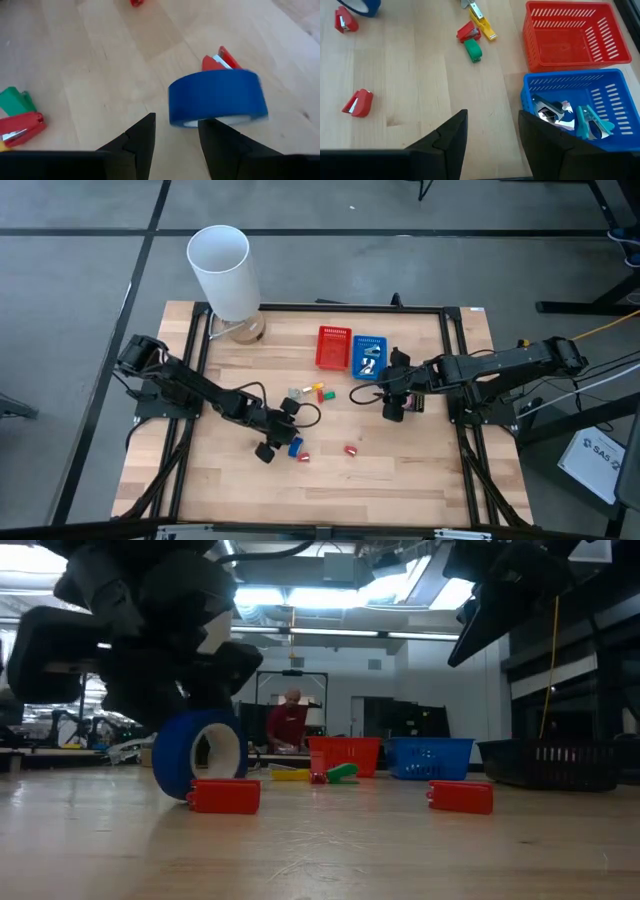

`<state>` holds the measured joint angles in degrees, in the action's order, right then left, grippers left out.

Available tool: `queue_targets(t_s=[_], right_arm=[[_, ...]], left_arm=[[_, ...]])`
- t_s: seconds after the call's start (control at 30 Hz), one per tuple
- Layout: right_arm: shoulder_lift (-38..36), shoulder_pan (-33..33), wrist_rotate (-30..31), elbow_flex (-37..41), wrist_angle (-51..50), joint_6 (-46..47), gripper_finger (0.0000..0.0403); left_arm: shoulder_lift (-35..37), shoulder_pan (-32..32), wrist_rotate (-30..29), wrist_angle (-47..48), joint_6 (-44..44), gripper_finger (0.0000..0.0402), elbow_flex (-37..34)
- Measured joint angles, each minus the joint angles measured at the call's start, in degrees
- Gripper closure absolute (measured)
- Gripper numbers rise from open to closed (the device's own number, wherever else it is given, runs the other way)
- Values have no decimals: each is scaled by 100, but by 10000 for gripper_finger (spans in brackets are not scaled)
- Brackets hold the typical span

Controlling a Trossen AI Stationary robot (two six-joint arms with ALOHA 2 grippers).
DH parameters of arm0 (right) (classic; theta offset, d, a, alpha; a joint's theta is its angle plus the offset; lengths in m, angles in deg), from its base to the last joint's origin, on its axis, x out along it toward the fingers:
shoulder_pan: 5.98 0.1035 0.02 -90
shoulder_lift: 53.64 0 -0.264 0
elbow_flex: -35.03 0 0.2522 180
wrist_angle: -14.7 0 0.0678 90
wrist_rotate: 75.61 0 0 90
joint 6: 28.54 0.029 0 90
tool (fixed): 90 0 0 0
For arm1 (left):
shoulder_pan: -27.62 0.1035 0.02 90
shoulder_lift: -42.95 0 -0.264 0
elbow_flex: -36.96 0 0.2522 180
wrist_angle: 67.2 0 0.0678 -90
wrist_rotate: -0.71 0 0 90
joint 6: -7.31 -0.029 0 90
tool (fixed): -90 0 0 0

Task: Pick and place Stapler, Stapler remover, tape
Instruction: Put the blue tape into the black bin

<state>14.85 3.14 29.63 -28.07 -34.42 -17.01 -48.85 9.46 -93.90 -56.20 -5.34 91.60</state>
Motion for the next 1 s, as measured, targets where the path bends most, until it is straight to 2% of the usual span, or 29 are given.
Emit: queue_targets(t_s=[0.1,0.33,0.5,0.63,0.73,0.83,1.0], right_arm=[[0,2,1,0,0,-4,226],[0,4,2,2,-4,-23,226],[0,4,-6,2,-13,-152,226],[0,4,-9,2,-7,-155,226],[0,4,-25,2,-7,-155,226],[0,4,-29,2,-7,-155,226],[0,4,-29,2,-7,-155,226]], left_arm=[[-127,37,160,-462,-14,256,-85],[-635,313,973,-2009,-14,258,-398],[-978,482,1550,-2650,-125,260,-398],[-1182,574,1760,-3144,-219,269,-400],[-1322,655,2020,-3380,-231,293,-400],[-1452,731,2287,-3533,-225,333,-398],[-1507,782,2413,-3555,-147,385,-393]])
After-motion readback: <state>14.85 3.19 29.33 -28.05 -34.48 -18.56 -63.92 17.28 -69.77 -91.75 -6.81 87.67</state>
